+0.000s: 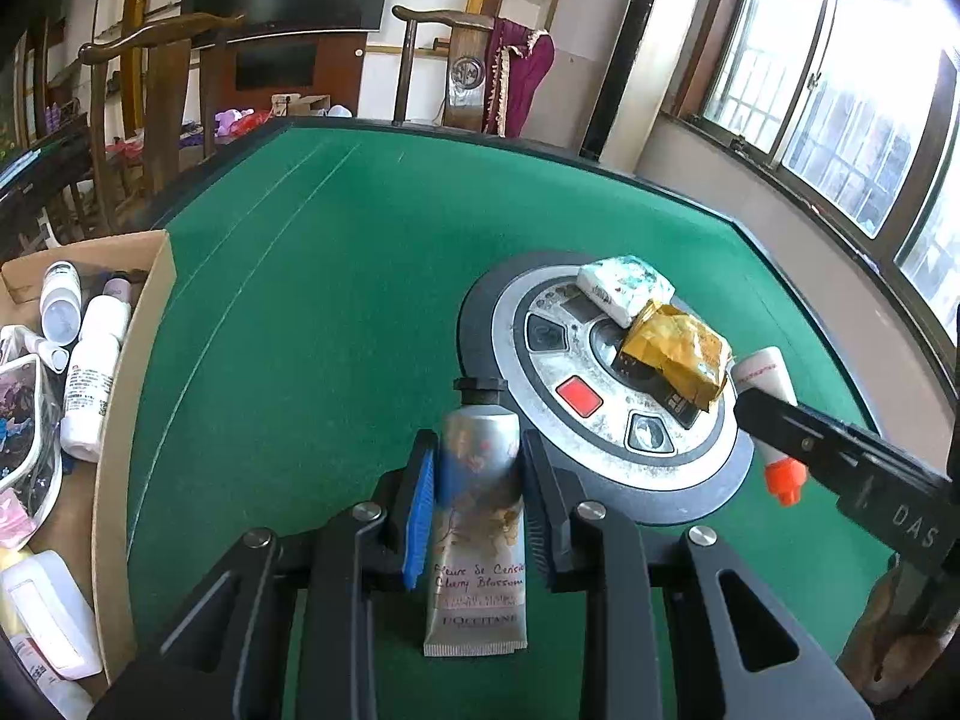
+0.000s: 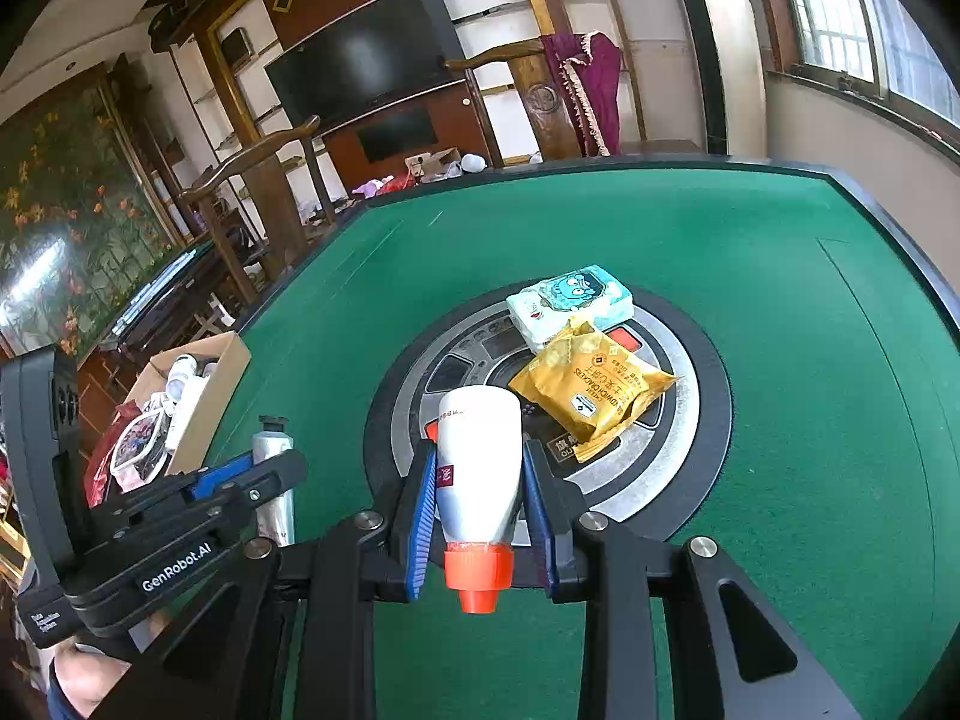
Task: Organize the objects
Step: 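Grasp the orange-capped white spray bottle with the right gripper and lift it, then carry the hand cream tube and spray bottle over the cardboard tray with both grippers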
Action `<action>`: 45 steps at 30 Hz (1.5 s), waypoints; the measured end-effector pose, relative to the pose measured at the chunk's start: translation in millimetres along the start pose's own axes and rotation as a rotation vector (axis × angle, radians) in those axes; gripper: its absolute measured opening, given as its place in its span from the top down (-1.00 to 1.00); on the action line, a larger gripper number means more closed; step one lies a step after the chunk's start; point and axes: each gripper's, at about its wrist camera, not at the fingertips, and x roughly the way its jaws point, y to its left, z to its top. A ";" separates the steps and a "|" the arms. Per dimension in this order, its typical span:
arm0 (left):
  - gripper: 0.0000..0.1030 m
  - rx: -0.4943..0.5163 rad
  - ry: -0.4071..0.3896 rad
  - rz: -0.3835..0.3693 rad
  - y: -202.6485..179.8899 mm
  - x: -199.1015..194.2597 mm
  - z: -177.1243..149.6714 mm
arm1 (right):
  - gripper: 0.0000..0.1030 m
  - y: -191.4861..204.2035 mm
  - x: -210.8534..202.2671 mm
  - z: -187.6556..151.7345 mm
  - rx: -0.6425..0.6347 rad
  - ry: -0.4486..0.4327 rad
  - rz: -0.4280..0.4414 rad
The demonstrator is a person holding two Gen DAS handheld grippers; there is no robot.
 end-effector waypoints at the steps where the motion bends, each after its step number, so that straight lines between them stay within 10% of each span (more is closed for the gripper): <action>1: 0.49 0.000 -0.004 -0.003 0.0 -0.7 0.3 | 0.43 -0.3 -1.0 -0.6 -0.002 0.000 -0.001; 45: 0.49 -0.045 -0.265 0.010 5.6 -79.7 -3.7 | 0.43 51.7 -18.0 -5.5 -0.101 -0.070 0.040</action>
